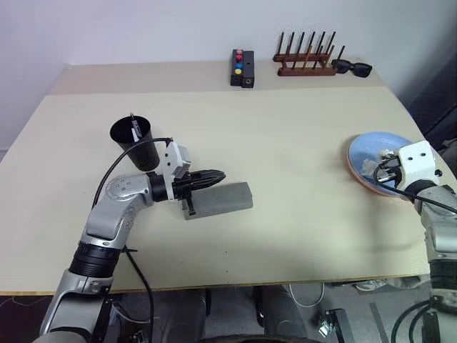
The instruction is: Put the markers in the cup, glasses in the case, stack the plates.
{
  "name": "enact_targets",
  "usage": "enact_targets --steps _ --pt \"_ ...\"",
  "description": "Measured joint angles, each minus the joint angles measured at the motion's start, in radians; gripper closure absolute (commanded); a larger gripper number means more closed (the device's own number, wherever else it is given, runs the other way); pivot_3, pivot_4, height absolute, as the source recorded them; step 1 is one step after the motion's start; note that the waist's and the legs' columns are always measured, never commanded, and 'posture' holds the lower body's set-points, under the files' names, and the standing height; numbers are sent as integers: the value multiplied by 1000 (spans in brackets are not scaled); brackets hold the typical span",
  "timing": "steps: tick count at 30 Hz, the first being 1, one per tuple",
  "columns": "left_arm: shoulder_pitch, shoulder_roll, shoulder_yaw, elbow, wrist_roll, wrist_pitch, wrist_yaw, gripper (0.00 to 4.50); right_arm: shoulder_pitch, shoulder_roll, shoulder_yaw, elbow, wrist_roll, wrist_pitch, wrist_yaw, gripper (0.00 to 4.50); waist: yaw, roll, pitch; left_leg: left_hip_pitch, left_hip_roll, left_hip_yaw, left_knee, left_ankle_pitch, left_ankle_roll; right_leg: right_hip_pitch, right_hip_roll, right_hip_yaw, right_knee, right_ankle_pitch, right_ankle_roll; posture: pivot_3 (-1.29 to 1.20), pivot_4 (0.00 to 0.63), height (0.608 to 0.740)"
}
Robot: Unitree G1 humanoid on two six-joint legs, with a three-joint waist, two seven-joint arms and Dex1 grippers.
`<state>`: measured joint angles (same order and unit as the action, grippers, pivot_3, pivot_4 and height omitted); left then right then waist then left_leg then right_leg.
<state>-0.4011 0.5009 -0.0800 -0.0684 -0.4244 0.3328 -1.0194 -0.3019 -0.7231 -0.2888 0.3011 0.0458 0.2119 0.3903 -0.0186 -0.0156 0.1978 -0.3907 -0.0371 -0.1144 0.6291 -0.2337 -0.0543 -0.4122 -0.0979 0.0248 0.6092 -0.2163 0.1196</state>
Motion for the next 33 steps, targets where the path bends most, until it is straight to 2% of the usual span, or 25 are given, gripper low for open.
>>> enact_targets --steps 4,7,12,16,20,28,33 --pt "26 12 24 -17 0 0 19 4379 -41 0 5 58 -22 -56 -39 684 0 0 0 0 0 0 0 0 0 0 0 0 1 0 0 0 150 739" --pt "49 11 49 -24 0 2 56 4379 -62 3 4 45 -1 -102 -18 684 0 0 0 0 0 0 0 0 0 0 0 0 1 0 0 0 150 739" --pt "139 24 109 -93 -2 12 123 4379 -68 43 41 -93 123 -116 147 684 -4 0 0 1 1 0 0 0 0 0 0 0 1 0 1 0 150 739" --pt "284 59 234 -136 -6 14 186 4379 -21 51 128 -250 222 -53 316 684 -1 1 0 1 1 -1 -1 0 0 0 1 0 2 0 0 0 150 739" --pt "411 95 347 -178 -14 15 225 4379 4 50 148 -279 283 3 409 684 8 1 0 0 0 -1 2 0 0 0 0 0 1 0 0 0 150 739" --pt "521 124 496 -190 -23 4 271 4379 -26 41 151 -226 286 17 455 684 5 1 0 0 1 0 0 0 0 -1 0 0 1 -1 0 0 150 739" --pt "516 122 498 -198 -25 8 303 4379 -59 60 163 -158 269 -18 456 684 4 1 0 0 1 0 0 0 0 -1 0 0 1 -1 -1 0 150 739"
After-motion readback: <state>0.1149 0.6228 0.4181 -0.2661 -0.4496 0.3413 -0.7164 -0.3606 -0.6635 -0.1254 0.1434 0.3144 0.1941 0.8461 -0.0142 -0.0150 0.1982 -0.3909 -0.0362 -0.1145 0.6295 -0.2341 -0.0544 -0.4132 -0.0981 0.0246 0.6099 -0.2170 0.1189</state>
